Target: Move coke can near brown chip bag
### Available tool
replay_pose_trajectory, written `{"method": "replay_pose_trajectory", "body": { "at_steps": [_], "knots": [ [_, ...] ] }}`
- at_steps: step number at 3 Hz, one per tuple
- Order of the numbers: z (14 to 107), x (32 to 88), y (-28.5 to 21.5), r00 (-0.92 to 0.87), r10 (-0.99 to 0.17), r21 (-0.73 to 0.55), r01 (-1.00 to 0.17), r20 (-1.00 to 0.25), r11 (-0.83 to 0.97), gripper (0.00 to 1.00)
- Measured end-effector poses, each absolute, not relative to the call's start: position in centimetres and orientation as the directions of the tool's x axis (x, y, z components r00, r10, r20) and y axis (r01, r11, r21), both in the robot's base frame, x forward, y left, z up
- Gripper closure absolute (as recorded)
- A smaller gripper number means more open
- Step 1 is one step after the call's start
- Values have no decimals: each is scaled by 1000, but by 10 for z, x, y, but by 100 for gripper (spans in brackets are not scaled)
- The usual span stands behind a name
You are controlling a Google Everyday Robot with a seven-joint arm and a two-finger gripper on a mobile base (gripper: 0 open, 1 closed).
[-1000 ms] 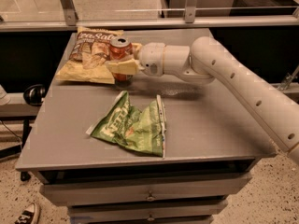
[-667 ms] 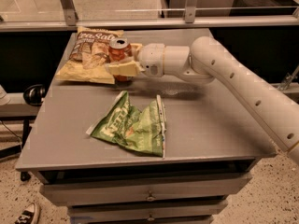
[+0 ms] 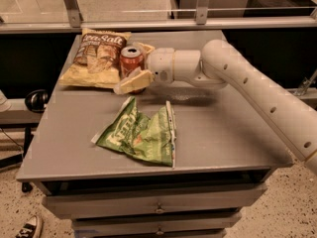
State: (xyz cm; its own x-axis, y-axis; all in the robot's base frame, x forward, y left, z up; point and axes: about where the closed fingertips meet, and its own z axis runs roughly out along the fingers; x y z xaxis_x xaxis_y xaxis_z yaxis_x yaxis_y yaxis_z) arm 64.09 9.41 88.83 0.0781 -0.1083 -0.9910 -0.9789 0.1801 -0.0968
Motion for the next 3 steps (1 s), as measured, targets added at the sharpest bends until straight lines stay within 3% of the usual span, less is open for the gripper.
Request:
{"method": "replay_pose_trajectory", "body": {
  "at_steps": [2,3],
  "knots": [
    [870,670,24,170,-278,-219,-963,-946,158,0],
    [860,708,-75,191,-406,-292,-935,-894,202,0]
  ]
}}
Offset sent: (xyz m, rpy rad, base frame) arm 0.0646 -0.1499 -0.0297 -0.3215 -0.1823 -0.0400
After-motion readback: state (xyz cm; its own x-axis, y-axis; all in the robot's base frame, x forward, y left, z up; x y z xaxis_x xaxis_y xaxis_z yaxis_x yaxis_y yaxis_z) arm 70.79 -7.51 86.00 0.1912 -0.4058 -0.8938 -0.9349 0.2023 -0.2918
